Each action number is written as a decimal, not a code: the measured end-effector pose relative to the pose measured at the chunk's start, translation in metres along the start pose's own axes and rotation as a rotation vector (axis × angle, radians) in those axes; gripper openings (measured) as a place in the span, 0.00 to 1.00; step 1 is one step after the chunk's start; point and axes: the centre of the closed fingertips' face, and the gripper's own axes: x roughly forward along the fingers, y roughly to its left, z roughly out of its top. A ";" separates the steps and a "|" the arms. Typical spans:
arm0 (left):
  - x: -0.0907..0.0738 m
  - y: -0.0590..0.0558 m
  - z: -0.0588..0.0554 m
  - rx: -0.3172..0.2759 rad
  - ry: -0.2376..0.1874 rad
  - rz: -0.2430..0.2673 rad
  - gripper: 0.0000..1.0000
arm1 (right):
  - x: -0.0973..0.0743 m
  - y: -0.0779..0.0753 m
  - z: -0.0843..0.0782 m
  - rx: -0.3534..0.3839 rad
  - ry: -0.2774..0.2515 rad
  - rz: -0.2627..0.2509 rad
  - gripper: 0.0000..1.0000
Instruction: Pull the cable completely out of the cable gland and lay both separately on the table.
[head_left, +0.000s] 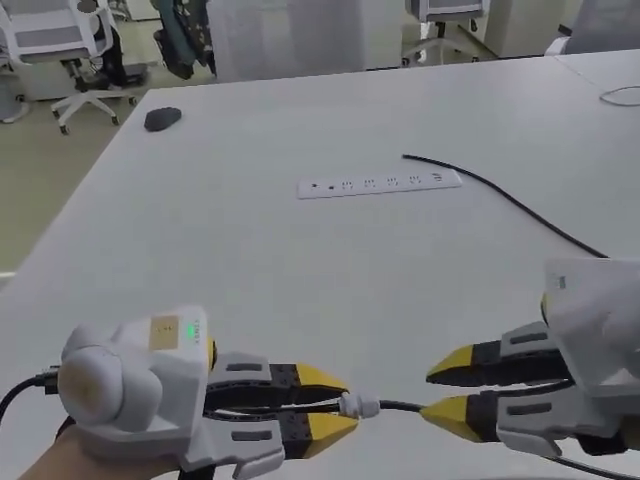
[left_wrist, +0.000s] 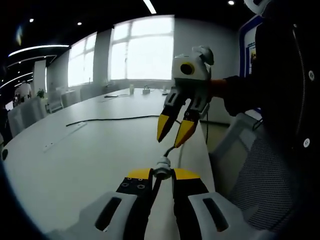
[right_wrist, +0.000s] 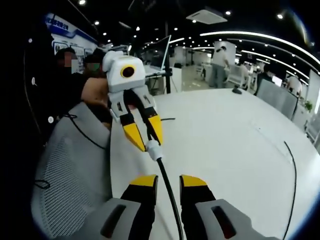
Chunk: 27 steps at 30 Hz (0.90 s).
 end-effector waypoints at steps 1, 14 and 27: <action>0.000 0.000 0.000 0.004 0.001 -0.002 0.15 | 0.002 0.002 0.000 -0.010 0.008 0.007 0.13; 0.002 0.000 -0.001 0.005 0.004 0.000 0.15 | 0.020 0.002 -0.008 -0.026 0.066 0.002 0.01; 0.001 0.004 -0.005 -0.002 0.003 0.018 0.15 | 0.007 -0.017 -0.032 0.056 0.107 -0.102 0.00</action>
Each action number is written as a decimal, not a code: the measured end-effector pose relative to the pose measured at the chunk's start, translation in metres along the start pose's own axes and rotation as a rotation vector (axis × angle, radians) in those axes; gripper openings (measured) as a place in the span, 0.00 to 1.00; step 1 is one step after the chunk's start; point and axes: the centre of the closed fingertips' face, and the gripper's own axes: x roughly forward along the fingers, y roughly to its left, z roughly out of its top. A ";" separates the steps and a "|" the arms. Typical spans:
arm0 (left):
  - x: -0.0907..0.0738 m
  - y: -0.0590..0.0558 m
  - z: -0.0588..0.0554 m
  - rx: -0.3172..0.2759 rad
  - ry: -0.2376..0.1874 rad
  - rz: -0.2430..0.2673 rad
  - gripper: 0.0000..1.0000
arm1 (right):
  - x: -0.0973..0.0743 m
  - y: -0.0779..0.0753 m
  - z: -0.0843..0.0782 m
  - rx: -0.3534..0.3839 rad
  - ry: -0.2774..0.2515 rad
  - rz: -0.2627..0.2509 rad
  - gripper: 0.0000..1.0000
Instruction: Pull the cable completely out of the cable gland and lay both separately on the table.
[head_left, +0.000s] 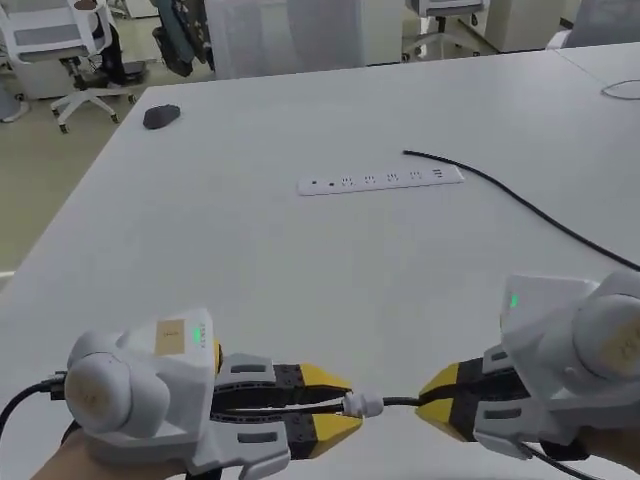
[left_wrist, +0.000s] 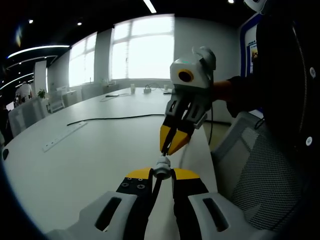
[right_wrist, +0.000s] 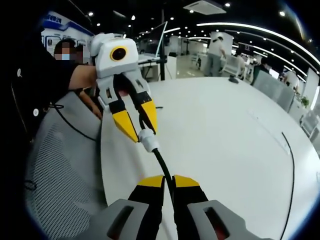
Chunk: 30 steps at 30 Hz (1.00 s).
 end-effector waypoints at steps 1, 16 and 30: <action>-0.001 0.000 0.000 0.000 -0.002 0.002 0.15 | -0.002 -0.003 -0.002 0.014 0.001 -0.008 0.00; -0.010 0.003 -0.005 -0.010 0.003 0.016 0.15 | -0.036 -0.041 -0.061 0.149 0.061 -0.163 0.00; -0.020 0.005 -0.011 -0.012 0.017 0.040 0.15 | -0.051 -0.061 -0.095 0.208 0.121 -0.253 0.00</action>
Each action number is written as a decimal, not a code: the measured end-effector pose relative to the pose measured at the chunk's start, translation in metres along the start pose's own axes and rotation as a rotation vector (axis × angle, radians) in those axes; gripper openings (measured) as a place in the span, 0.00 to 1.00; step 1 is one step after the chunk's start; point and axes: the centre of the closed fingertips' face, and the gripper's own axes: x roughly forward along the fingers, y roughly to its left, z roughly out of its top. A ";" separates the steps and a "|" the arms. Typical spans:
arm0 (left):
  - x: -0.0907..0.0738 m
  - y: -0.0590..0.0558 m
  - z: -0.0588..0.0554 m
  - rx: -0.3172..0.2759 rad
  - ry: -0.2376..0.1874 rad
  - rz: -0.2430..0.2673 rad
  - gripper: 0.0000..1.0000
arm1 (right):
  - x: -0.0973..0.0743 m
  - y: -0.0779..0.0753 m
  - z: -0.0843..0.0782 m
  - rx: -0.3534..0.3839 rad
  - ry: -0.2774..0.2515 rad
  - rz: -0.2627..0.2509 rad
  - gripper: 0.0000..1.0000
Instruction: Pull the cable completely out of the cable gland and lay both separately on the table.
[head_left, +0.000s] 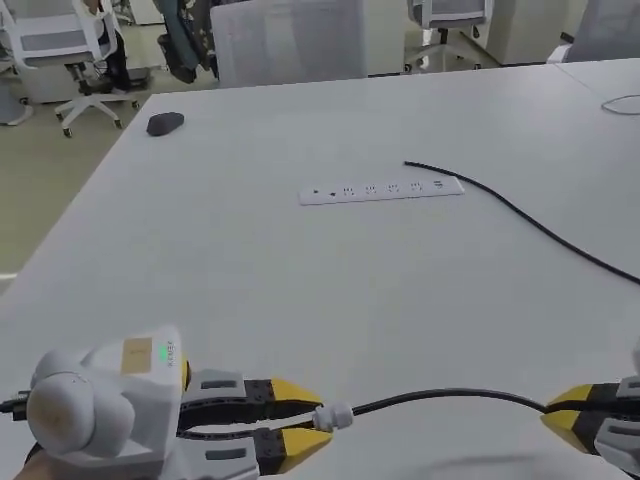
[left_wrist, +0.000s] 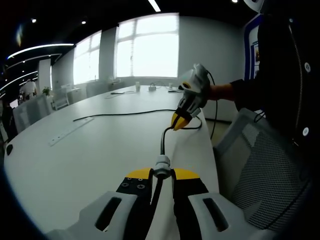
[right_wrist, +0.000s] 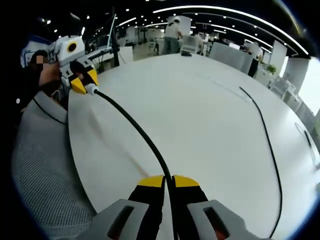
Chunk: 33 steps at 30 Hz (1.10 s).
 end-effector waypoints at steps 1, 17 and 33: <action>0.000 0.001 0.000 0.001 0.000 0.003 0.15 | 0.001 -0.001 -0.002 -0.001 0.005 -0.006 0.00; -0.003 0.005 -0.004 0.006 0.014 0.029 0.15 | 0.002 0.010 0.003 0.022 0.010 0.050 0.15; -0.005 -0.002 0.011 0.014 -0.019 0.021 0.15 | 0.028 0.124 0.114 -0.403 -0.243 0.325 0.16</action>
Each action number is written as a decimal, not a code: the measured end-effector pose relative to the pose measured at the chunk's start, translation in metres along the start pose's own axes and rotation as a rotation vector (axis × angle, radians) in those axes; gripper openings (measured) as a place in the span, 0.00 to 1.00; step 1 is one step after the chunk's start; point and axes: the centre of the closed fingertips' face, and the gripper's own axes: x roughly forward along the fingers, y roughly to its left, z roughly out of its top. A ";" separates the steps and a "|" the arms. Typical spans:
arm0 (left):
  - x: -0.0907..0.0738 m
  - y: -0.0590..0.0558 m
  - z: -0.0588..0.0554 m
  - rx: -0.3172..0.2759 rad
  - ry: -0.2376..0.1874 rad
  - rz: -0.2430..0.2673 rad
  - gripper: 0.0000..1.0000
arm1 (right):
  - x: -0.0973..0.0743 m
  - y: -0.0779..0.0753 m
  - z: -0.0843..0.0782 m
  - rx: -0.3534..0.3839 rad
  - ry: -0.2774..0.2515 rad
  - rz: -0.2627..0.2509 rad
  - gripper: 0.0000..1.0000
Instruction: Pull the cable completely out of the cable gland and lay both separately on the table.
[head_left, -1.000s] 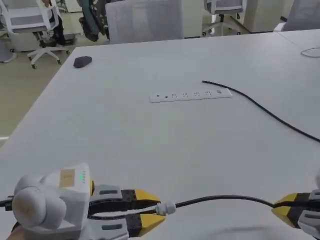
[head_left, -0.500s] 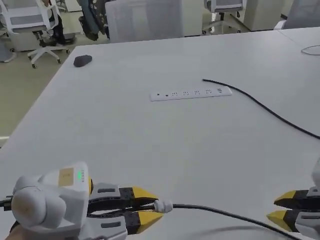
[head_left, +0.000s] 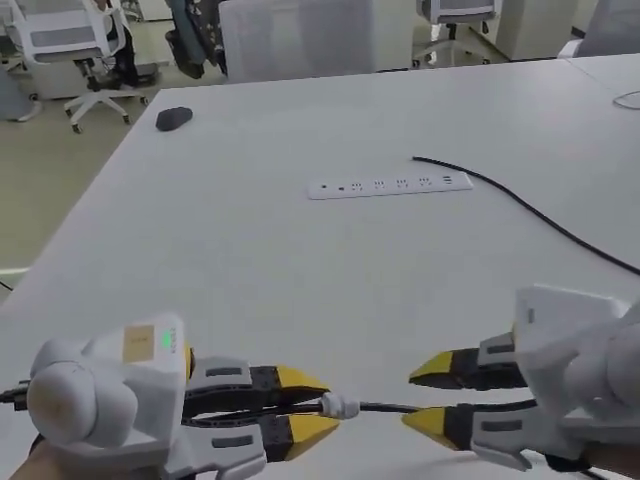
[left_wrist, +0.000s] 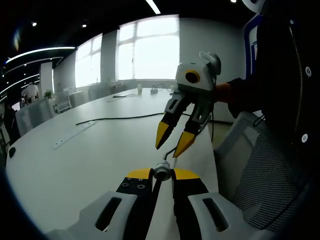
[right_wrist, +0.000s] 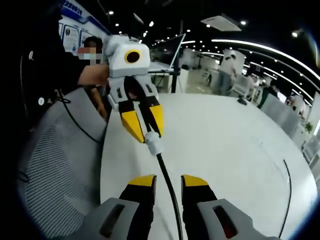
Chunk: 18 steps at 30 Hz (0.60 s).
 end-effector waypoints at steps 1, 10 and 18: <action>0.000 0.000 0.000 0.000 0.000 0.000 0.15 | 0.003 0.000 0.000 -0.002 0.006 0.005 0.15; 0.002 -0.002 0.000 0.000 -0.001 -0.003 0.15 | 0.017 0.004 0.000 -0.104 0.057 0.043 0.07; 0.002 -0.001 -0.002 -0.004 -0.003 0.000 0.15 | 0.016 0.004 -0.005 -0.150 0.079 0.031 0.00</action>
